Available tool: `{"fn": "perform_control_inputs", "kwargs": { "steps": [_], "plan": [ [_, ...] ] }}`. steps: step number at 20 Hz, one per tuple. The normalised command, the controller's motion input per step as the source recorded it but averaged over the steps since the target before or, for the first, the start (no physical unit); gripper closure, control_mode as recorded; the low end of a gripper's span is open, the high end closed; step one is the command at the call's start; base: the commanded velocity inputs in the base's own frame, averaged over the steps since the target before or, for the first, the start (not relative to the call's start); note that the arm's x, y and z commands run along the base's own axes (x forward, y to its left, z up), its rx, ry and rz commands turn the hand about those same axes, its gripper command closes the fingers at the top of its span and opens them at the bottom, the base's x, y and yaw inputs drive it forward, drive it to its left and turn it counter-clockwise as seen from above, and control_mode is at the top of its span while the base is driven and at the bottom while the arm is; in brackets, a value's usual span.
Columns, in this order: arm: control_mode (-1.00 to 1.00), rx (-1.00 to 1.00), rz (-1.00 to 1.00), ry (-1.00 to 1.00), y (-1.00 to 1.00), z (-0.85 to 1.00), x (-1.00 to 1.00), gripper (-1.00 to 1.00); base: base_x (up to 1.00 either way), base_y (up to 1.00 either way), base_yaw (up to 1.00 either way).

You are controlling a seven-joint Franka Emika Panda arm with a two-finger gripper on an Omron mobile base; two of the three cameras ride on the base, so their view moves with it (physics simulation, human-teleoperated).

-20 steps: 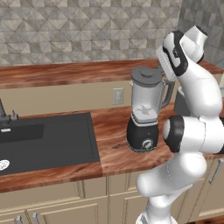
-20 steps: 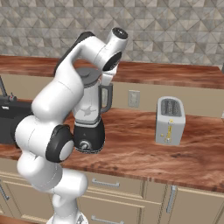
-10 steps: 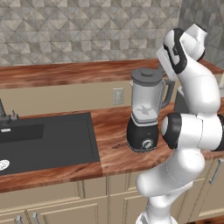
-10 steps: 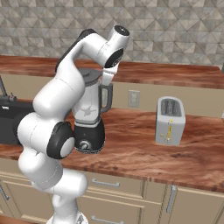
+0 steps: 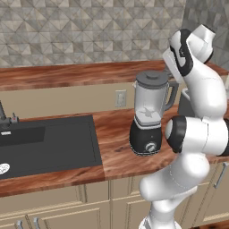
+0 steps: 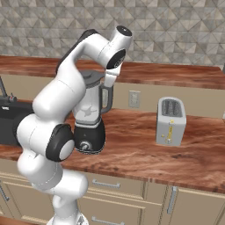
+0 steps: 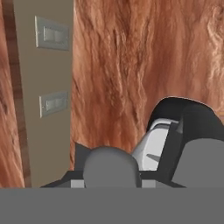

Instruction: Close the lid blender by securely placing the lid on top.

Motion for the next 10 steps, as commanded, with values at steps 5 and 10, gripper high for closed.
{"fn": "perform_control_inputs", "kwargs": {
  "steps": [5, 10],
  "plan": [
    [-1.00, -0.02, 0.00, 0.00, -0.05, 0.00, -0.33, 1.00, 0.00, 0.00, 0.00],
    [-1.00, 0.00, -0.01, 0.02, 0.01, 0.00, -0.63, 1.00, 0.00, 0.00, 0.00]
  ]
}}
